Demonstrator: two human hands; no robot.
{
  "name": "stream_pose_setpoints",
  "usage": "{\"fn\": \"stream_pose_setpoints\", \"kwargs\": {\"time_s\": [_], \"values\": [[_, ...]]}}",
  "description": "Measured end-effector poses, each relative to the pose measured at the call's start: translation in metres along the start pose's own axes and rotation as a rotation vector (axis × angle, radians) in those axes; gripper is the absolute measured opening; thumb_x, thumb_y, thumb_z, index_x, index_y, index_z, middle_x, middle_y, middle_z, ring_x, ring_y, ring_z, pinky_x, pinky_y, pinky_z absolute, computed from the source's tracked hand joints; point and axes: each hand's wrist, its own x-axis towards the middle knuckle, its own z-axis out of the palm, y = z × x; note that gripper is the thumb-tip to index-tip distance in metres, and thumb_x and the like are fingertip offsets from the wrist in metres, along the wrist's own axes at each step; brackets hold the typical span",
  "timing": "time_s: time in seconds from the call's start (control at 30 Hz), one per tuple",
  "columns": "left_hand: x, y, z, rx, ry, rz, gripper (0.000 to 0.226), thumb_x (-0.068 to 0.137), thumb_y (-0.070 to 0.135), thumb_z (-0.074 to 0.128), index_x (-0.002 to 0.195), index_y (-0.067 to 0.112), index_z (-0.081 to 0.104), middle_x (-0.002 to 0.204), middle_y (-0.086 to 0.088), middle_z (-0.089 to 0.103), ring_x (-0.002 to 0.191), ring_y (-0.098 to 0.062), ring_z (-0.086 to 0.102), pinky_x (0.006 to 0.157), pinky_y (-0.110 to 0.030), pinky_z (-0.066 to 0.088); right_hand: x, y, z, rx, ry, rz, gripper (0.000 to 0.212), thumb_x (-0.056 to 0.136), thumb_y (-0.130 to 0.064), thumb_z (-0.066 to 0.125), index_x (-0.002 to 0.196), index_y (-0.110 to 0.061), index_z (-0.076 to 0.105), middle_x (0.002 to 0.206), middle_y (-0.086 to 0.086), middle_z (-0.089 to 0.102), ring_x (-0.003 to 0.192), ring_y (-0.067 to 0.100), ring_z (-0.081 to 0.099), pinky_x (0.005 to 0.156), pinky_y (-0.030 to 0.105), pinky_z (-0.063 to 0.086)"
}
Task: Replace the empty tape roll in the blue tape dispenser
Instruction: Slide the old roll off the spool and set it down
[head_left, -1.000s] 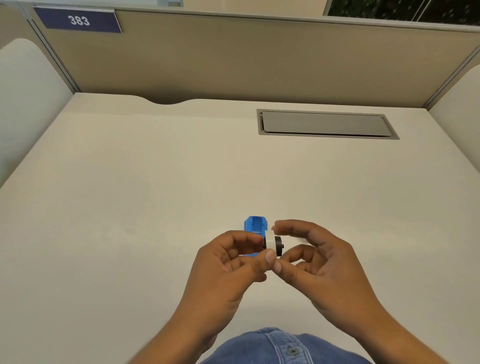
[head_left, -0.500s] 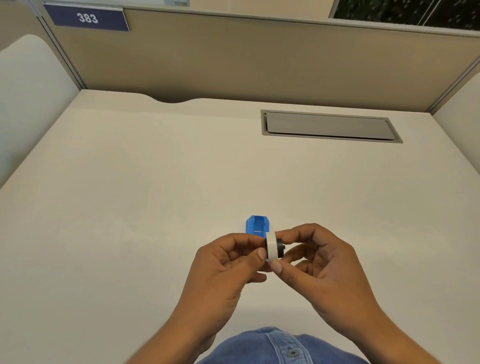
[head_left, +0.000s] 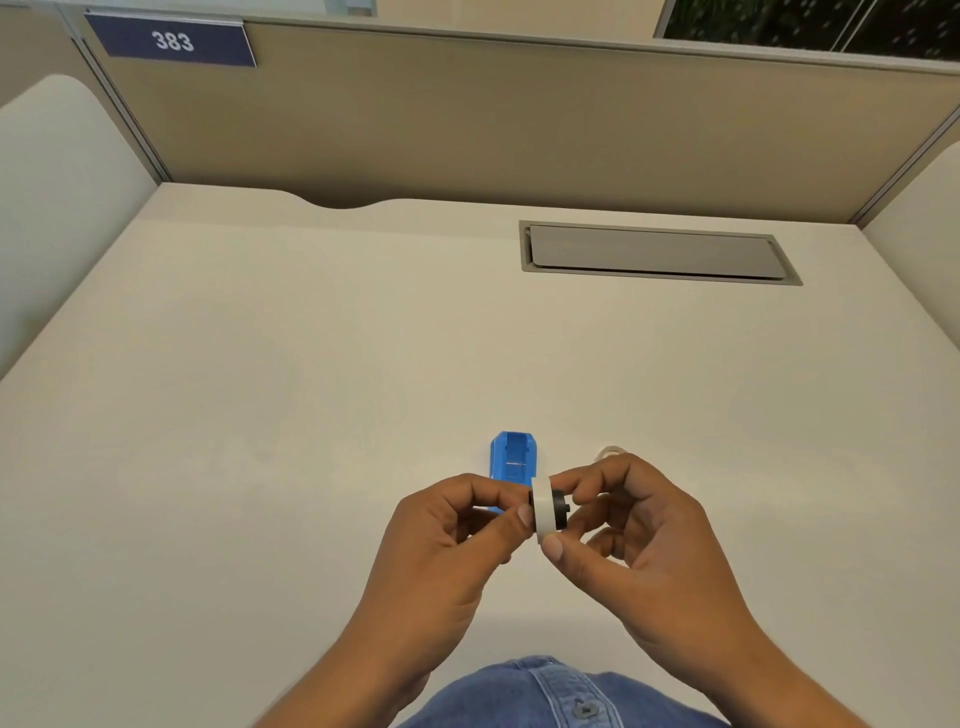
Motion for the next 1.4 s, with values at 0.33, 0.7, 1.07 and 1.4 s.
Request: {"fn": "stream_pose_setpoints", "kwargs": {"time_s": [0.33, 0.7, 1.07, 1.4], "values": [[0.002, -0.002, -0.004, 0.004, 0.068, -0.019, 0.007, 0.083, 0.028, 0.068, 0.085, 0.030, 0.075, 0.082, 0.001, 0.078, 0.087, -0.029, 0.067, 0.085, -0.050, 0.054, 0.003, 0.009, -0.009, 0.007, 0.053, 0.018, 0.033, 0.064, -0.024, 0.081, 0.089, -0.029, 0.060, 0.104, -0.012, 0.066, 0.067, 0.014, 0.062, 0.058, 0.025, 0.052], [0.010, -0.011, -0.007, -0.033, 0.082, -0.018, 0.009, 0.080, 0.036, 0.071, 0.082, 0.029, 0.076, 0.078, -0.001, 0.079, 0.083, -0.023, 0.072, 0.074, -0.032, 0.050, 0.046, 0.048, -0.028, -0.578, 0.100, 0.058, 0.040, 0.073, -0.038, 0.078, 0.099, -0.045, 0.048, 0.098, -0.026, 0.062, 0.089, 0.001, 0.059, 0.065, 0.017, 0.046], [0.020, -0.015, -0.003, -0.033, 0.122, -0.057, 0.008, 0.085, 0.025, 0.073, 0.078, 0.028, 0.075, 0.077, 0.000, 0.078, 0.080, -0.021, 0.073, 0.073, -0.034, 0.051, 0.102, 0.099, -0.029, -1.168, -0.079, -0.041, 0.035, 0.080, -0.032, 0.069, 0.115, -0.029, 0.061, 0.103, -0.009, 0.070, 0.099, 0.019, 0.053, 0.079, 0.031, 0.045], [0.023, -0.019, -0.003, -0.029, 0.135, -0.078, 0.005, 0.082, 0.024, 0.074, 0.078, 0.027, 0.075, 0.078, -0.001, 0.078, 0.078, -0.020, 0.073, 0.070, -0.033, 0.053, 0.118, 0.118, -0.026, -1.194, -0.133, 0.005, 0.056, 0.077, -0.023, 0.072, 0.130, -0.026, 0.051, 0.105, -0.004, 0.070, 0.105, 0.020, 0.052, 0.083, 0.031, 0.045]]}}
